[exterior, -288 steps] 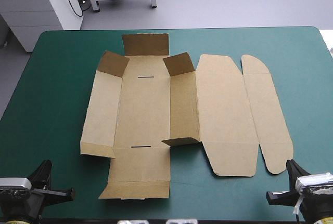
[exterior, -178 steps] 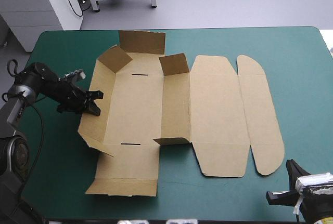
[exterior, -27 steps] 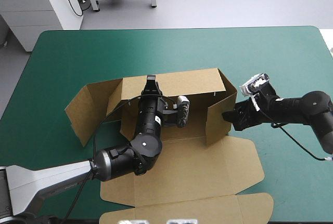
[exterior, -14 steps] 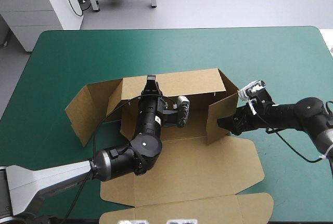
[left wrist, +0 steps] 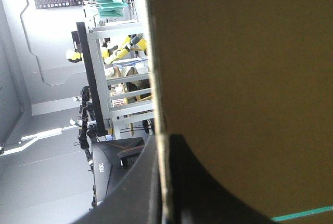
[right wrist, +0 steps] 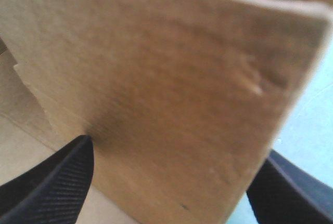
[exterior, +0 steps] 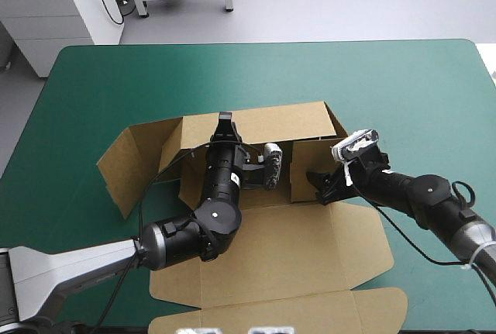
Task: Fold the box
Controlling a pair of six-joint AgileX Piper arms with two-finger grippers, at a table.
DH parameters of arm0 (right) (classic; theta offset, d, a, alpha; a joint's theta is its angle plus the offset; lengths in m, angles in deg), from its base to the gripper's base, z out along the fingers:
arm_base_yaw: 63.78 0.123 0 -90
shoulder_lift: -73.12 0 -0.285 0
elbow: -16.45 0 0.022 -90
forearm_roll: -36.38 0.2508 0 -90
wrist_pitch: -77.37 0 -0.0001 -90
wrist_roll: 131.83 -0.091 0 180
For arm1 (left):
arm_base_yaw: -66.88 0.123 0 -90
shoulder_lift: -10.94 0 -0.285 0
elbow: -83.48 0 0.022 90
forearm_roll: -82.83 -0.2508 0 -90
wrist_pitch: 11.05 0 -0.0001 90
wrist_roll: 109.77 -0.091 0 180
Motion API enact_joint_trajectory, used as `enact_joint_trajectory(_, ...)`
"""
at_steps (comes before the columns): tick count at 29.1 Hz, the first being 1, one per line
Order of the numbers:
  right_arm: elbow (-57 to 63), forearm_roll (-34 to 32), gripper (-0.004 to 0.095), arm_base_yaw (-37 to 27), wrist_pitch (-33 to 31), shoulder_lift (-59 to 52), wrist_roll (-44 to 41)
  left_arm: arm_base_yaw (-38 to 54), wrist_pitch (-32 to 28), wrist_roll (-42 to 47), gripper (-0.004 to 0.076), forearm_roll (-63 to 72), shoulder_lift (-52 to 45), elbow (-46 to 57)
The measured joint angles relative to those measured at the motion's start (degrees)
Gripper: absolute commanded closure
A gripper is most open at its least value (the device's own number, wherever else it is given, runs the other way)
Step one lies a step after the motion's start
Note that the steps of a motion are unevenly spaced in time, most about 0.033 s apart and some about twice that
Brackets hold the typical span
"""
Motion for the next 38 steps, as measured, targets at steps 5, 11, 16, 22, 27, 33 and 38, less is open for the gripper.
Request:
enact_joint_trajectory(5,0.11,2.80,0.0362,1.84,4.23,0.00,0.71,0.00,0.00,0.00,0.0732,-0.07,0.00,0.00)
enact_joint_trajectory(11,0.23,3.22,0.0926,2.15,6.05,0.05,1.34,0.00,-0.28,0.00,0.0732,-0.07,0.00,0.00)
enact_joint_trajectory(16,0.23,3.90,0.0928,2.10,7.63,0.05,1.72,0.00,-0.80,0.00,0.0732,-0.11,0.00,0.00)
enact_joint_trajectory(22,0.23,4.59,0.0928,2.04,8.09,0.05,1.98,0.00,-1.12,0.05,0.0685,0.01,0.00,0.00)
enact_joint_trajectory(27,0.23,4.67,0.0928,2.04,8.21,0.05,2.02,0.00,-2.80,-0.24,0.0353,0.35,0.00,0.00)
enact_joint_trajectory(33,0.23,5.19,0.0927,2.04,8.42,0.10,2.38,-0.05,-5.20,-0.17,0.0157,0.74,0.23,0.08)
enact_joint_trajectory(38,-1.72,7.01,0.0927,1.97,10.25,2.73,2.38,-1.94,-3.68,3.05,0.0161,0.56,0.23,0.08)
